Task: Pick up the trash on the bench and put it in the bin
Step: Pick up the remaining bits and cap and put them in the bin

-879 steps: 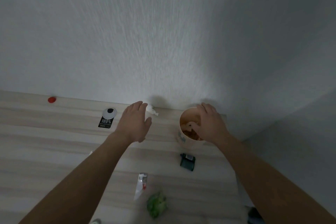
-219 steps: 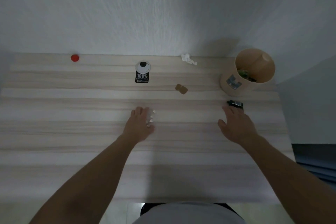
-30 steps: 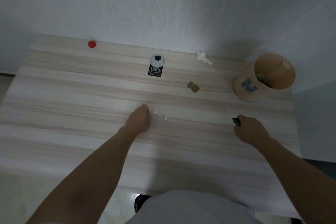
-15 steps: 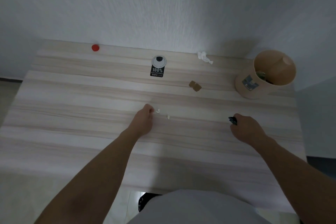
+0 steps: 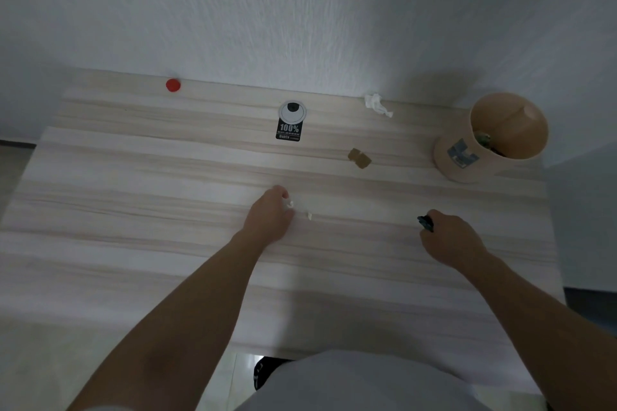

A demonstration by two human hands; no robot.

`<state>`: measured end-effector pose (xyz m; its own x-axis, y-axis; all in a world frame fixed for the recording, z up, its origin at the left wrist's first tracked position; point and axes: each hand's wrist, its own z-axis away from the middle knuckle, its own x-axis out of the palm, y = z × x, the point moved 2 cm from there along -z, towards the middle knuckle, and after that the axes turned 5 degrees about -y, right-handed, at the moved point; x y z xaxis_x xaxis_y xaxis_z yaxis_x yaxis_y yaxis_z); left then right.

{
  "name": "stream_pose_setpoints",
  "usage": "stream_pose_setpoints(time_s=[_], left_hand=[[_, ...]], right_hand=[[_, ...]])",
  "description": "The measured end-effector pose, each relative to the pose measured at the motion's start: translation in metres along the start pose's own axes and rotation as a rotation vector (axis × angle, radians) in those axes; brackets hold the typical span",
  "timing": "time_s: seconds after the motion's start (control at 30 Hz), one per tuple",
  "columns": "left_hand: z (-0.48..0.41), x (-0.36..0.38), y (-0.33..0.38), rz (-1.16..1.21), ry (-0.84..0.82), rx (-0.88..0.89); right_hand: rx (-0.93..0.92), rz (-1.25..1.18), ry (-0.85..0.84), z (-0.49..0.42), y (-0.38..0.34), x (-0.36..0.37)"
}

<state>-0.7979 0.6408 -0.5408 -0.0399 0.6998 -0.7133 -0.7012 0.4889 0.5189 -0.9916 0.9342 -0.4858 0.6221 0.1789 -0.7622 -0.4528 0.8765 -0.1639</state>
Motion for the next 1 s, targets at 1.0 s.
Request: stream_pose_setpoints(time_s=[1.0], left_hand=[[0.026, 0.014, 0.011, 0.19, 0.034, 0.032]], right_hand=[[0.015, -0.054, -0.019, 0.006, 0.017, 0.01]])
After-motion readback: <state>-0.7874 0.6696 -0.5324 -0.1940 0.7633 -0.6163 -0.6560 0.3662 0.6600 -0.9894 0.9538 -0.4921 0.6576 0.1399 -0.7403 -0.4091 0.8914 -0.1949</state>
